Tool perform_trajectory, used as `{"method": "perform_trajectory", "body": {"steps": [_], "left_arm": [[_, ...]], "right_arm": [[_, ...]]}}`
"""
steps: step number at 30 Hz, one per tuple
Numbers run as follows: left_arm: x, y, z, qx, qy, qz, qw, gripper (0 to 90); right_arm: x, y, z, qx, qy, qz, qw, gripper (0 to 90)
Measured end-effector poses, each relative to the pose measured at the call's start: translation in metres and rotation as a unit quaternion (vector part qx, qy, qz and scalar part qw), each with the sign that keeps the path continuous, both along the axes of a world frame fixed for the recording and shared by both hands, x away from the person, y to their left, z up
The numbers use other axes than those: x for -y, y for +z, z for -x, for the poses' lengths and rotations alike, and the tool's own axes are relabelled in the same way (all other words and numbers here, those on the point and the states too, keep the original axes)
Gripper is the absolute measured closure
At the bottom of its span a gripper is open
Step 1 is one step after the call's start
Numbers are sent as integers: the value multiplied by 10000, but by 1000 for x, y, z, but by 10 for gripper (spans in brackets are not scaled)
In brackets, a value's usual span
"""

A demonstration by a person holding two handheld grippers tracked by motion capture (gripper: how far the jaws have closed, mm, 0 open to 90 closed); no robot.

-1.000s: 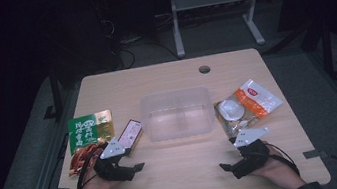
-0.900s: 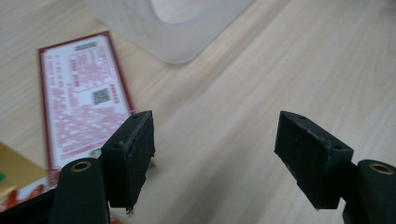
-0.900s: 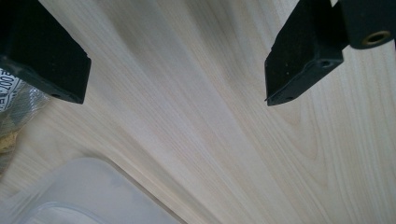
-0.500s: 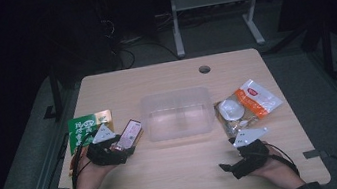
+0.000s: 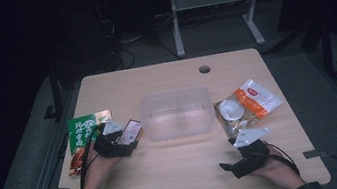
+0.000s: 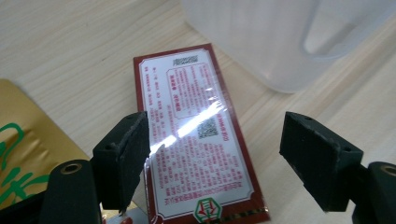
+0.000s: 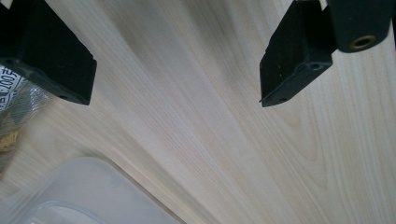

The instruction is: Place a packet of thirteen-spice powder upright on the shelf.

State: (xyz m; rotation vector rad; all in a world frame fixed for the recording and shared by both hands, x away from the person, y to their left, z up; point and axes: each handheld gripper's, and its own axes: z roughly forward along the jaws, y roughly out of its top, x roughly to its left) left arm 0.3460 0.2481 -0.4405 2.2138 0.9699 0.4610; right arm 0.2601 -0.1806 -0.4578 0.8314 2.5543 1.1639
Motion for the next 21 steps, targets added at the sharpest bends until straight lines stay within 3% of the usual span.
{"method": "perform_trajectory", "body": {"steps": [7, 10, 21], "left_arm": [[-5, -9, -3, -105, 93, -151, 9998, 231], [-5, -13, -4, -235, 119, -372, 9990, 231], [-7, -19, -5, -333, 186, -441, 9983, 245]], "right_arm": [[0, 0, 0, -30, 7, 19, 10000, 107], [-1, -1, 0, -39, 10, 18, 10000, 112], [0, 0, 0, -38, 12, 26, 10000, 121]]}}
